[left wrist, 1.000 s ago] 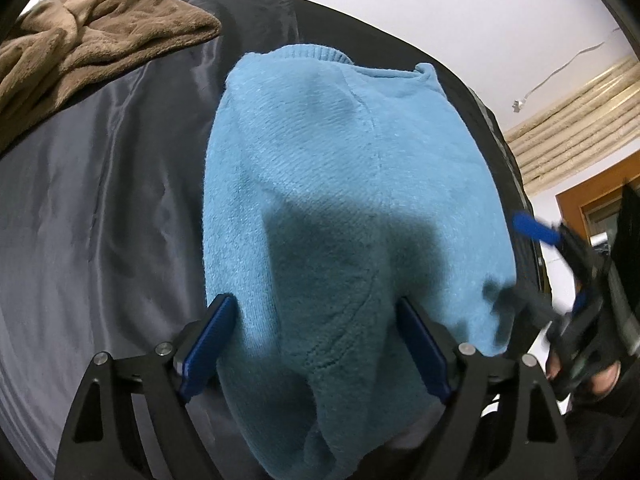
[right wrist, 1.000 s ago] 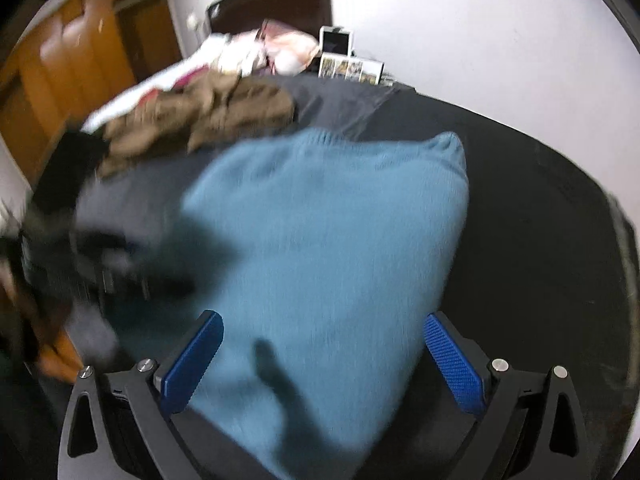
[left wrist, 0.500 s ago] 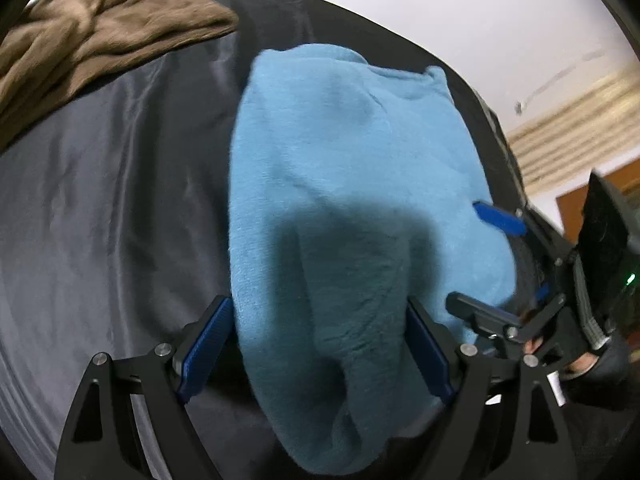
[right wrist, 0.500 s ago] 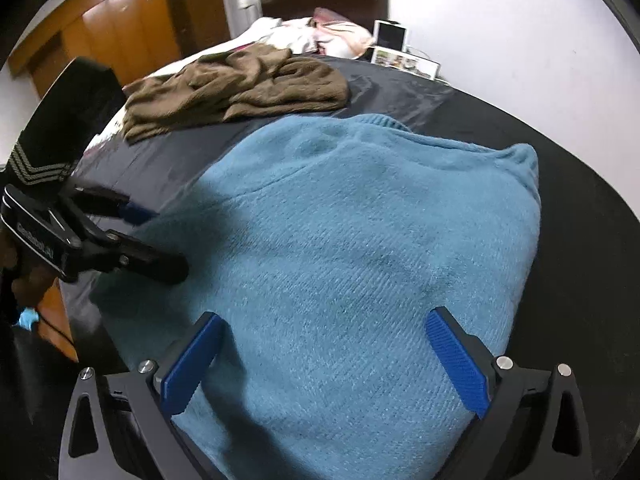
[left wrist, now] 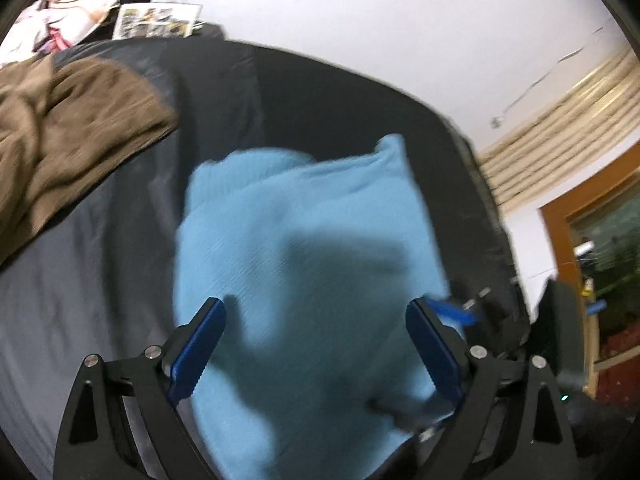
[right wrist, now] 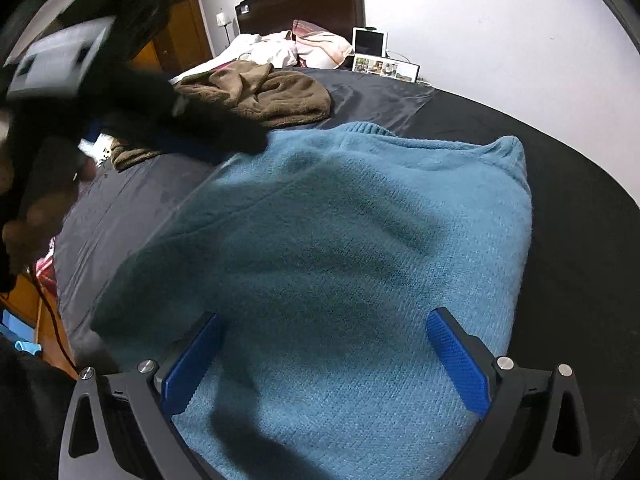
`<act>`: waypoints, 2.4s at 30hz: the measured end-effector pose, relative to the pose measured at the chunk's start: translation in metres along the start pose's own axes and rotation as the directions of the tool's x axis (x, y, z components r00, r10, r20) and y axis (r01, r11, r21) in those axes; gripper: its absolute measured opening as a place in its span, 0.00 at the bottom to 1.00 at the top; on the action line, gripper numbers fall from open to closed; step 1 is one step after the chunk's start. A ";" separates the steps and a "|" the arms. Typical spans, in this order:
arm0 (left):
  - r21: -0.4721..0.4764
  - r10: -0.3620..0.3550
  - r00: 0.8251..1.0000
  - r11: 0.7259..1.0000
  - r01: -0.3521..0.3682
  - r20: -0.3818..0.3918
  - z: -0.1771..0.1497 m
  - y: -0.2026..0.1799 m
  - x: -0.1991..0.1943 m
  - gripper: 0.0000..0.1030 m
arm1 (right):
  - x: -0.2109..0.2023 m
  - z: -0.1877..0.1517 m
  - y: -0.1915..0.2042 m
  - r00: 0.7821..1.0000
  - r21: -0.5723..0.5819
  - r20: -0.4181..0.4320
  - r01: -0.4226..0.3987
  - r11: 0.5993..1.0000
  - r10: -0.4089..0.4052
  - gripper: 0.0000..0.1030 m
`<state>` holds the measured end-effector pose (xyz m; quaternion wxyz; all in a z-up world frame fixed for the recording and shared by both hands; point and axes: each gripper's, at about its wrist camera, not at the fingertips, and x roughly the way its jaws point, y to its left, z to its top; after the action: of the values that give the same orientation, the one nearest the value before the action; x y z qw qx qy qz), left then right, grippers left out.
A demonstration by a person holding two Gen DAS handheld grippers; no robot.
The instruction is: Fold clothes
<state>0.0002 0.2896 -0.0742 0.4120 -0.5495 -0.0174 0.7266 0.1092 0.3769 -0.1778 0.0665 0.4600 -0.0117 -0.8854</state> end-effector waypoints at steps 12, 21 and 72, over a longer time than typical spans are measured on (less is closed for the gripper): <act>0.038 -0.049 0.997 0.998 0.051 -0.061 0.008 0.020 0.041 0.91 | 0.001 0.000 -0.003 1.000 -0.011 -0.002 -0.009 1.000 0.009 1.00; 0.136 -0.064 0.998 0.989 0.066 -0.020 -0.001 0.025 0.039 0.90 | 0.002 -0.001 -0.004 1.000 -0.013 -0.002 -0.011 1.000 0.011 1.00; 0.023 0.061 0.998 0.998 -0.061 0.008 -0.092 0.025 -0.007 0.99 | -0.058 -0.054 -0.026 0.991 0.038 -0.045 0.128 0.991 -0.127 1.00</act>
<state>0.0615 0.2295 -0.1171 0.3959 -0.5424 0.0064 0.7409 0.1833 0.4122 -0.1637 0.0005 0.4799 0.0009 -0.8773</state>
